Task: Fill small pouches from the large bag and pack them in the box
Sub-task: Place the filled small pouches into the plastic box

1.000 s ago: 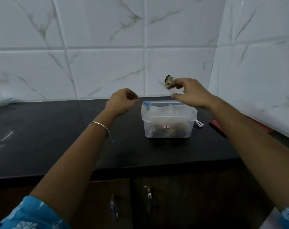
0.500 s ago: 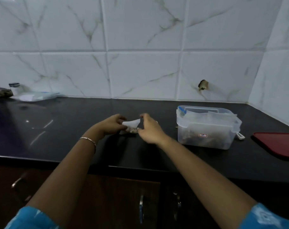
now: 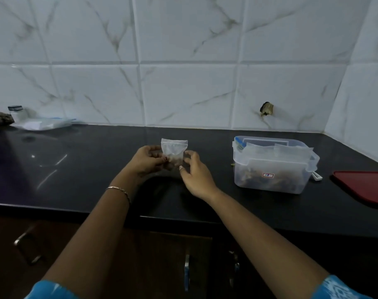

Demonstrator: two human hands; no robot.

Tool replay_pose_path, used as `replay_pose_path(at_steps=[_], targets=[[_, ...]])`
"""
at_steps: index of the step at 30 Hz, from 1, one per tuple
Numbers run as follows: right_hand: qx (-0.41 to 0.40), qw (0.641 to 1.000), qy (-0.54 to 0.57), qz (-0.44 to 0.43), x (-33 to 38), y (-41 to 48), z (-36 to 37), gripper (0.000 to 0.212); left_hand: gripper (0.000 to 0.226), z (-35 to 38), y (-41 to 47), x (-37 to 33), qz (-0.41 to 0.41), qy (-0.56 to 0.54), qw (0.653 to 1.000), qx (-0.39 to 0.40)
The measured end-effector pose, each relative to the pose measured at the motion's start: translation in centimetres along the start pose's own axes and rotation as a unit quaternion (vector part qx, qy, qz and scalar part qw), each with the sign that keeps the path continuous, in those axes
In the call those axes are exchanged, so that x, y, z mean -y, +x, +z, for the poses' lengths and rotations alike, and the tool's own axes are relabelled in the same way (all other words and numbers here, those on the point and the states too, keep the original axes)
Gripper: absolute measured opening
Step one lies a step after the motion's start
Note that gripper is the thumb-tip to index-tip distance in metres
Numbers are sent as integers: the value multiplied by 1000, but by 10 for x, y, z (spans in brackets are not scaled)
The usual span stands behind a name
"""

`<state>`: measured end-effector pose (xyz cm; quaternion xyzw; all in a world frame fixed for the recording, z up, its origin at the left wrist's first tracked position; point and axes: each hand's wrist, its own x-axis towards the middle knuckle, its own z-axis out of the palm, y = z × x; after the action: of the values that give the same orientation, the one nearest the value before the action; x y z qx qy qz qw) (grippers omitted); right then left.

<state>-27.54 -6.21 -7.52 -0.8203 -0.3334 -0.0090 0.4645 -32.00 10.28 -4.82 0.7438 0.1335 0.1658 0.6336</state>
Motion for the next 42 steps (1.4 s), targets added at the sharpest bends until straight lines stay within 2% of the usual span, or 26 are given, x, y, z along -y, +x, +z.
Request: replay_pose_path(at_steps=[2, 5, 11, 14, 17, 19, 22, 26, 29, 31, 34, 38, 42], targets=[[-27, 999, 18, -24, 6, -2, -6, 49, 29, 4, -6, -11, 21, -28, 999, 2], [-82, 995, 27, -44, 23, -5, -25, 47, 28, 13, -7, -28, 55, -56, 997, 9], [-185, 973, -124, -60, 48, -17, -106, 54, 33, 65, -11, -74, 88, -100, 989, 71], [-188, 965, -181, -27, 45, -21, -155, 53, 34, 98, -9, -94, 114, -77, 985, 101], [-181, 977, -114, -1, 28, -23, -197, 36, 31, 134, -8, -108, 129, -23, 985, 111], [-194, 978, -81, 13, 14, -27, -220, 27, 20, 156, -6, -112, 136, 5, 982, 128], [-197, 972, -121, 37, -3, -34, -239, 18, 16, 177, -2, -110, 165, 75, 971, 154], [-138, 969, -194, 62, -24, -41, -247, 18, 13, 187, 3, -101, 194, 194, 948, 163], [-139, 964, -227, 32, -34, -41, -246, 29, 17, 190, 5, -101, 189, 257, 931, 180], [-120, 965, -231, 4, -36, -39, -244, 33, 27, 193, 5, -105, 198, 328, 904, 190], [-46, 962, -268, 9, -36, -32, -242, 26, 46, 201, 5, -110, 215, 430, 851, 211], [78, 959, -263, 69, -31, -20, -249, 27, 45, 211, 9, -115, 187, 520, 799, 238], [200, 909, -349, 109, -25, -8, -249, 38, 42, 220, 11, -119, 159, 559, 769, 264]])
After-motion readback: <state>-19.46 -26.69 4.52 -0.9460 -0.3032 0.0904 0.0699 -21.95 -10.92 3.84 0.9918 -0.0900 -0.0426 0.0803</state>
